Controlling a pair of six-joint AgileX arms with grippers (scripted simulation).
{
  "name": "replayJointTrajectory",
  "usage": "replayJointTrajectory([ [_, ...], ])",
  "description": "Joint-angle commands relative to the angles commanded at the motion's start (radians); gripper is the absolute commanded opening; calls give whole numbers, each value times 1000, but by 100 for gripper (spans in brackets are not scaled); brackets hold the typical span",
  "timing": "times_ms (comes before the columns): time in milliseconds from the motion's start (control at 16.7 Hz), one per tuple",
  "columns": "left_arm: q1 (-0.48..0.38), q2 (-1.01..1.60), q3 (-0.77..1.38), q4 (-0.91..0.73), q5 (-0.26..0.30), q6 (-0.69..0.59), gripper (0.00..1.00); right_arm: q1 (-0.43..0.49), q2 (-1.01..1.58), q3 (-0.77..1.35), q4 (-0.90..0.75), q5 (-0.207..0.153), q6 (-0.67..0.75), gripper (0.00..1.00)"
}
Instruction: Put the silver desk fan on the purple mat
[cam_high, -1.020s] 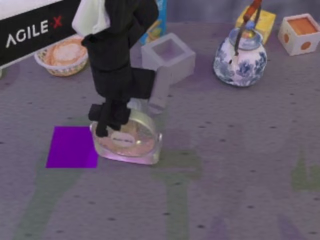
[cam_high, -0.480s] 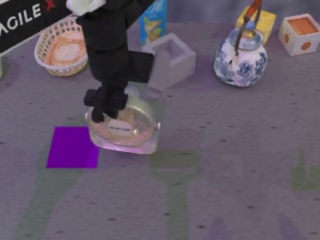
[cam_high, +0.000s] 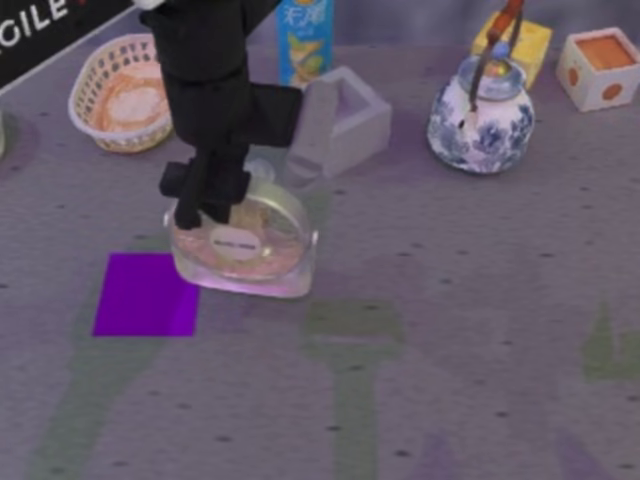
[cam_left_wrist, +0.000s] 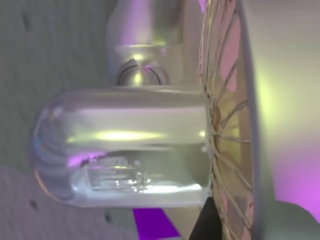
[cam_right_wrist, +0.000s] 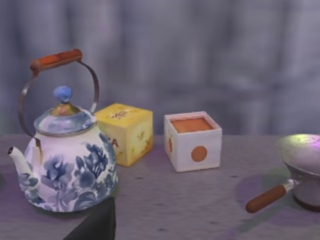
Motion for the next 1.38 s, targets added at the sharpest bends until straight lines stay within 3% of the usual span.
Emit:
replayJointTrajectory([
  [180,68,-41,-54,7,3,30,0,0,0,0,0,0,0,100],
  [540,285,-168,-214,29,20,124,0,0,0,0,0,0,0,100],
  [900,295,-174,-227,35,20,133,0,0,0,0,0,0,0,100],
  [1380,299,-165,-347,166,22,132,0,0,0,0,0,0,0,100],
])
